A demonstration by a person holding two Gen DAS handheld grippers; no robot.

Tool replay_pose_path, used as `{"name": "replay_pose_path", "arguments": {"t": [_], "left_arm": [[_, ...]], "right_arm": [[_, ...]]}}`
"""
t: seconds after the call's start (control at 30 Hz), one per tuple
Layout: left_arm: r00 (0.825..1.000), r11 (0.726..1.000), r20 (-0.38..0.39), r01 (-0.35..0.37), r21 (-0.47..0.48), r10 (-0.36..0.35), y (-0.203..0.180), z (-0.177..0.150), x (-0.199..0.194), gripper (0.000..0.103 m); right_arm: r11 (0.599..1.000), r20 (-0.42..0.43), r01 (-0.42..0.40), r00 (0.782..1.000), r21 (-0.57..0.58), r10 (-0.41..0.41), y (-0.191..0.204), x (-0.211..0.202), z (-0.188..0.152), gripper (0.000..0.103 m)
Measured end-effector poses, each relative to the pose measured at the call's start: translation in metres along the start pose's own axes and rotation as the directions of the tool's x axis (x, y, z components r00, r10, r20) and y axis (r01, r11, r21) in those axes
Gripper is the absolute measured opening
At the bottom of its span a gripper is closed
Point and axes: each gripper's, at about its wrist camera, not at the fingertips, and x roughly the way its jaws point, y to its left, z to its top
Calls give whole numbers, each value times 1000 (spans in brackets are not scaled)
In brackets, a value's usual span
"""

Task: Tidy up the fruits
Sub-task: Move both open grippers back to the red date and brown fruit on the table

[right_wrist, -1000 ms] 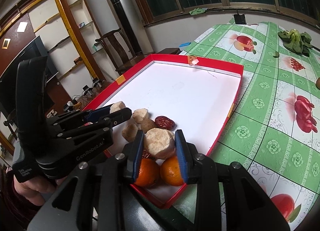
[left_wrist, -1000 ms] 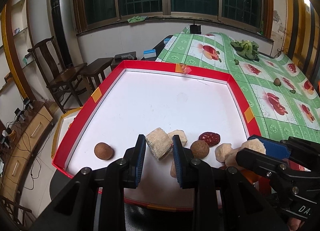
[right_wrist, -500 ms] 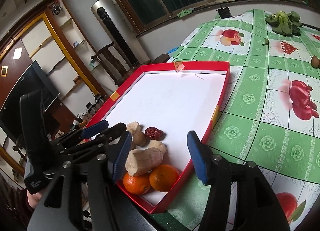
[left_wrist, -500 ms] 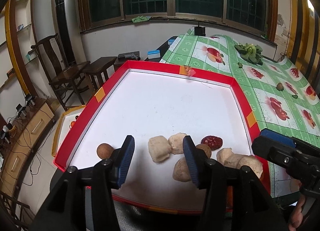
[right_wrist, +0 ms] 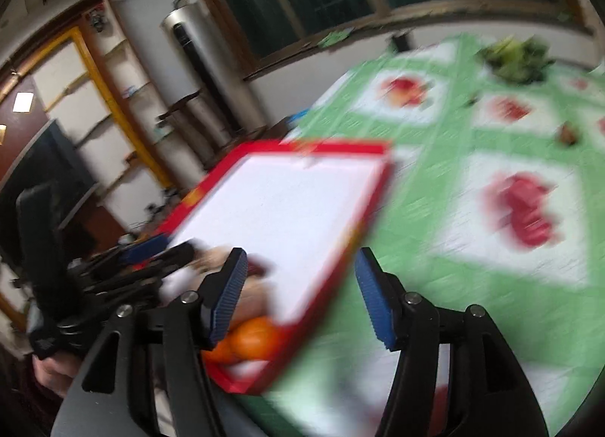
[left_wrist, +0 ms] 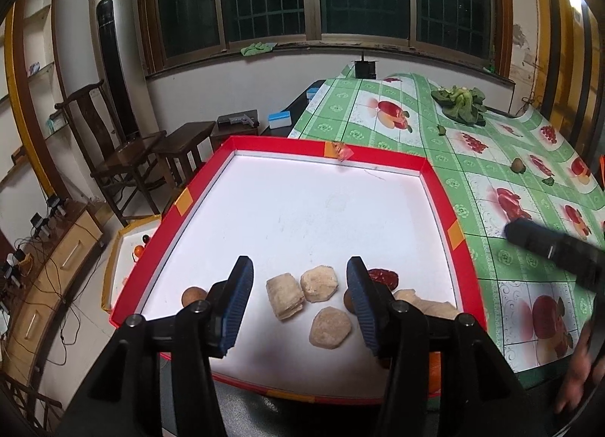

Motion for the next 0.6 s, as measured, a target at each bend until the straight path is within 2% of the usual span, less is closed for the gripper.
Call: {"name": "replay_pose_path", "arguments": {"t": [0.07,0.13,0.23,0.37,0.4,0.47,0.53,0.6], "left_arm": [[1000,1000,12,-2,16,2,-5,3,-3,51],[1000,1000,21,1,23,-1,-8,5,-6,51],[999,999,32,15,38,-17,-18,8,-10,52],[998,995,39,41,90,-44,-36,14,-17,52],[998,994,42,40,101,-44,-39,15,-19,53],[998,992,49,38,120,-44,-44,18,-24,53],[997,992,57,36,124,-44,-46,21,-28,53],[997,992,65,34,122,-42,-49,25,-30,55]], "right_arm": [[995,38,92,995,33,-93,-32,-18,16,61],[977,69,203,976,61,-207,-70,-33,35,61],[912,59,400,912,95,-406,-132,-42,63,63],[820,-21,541,837,189,-547,-203,-34,87,62],[803,-35,557,825,213,-564,-215,-31,90,62],[778,-64,571,815,264,-576,-236,-25,95,62],[781,-68,550,828,296,-557,-243,-20,99,62],[792,-76,549,831,267,-551,-241,-9,106,61]]}}
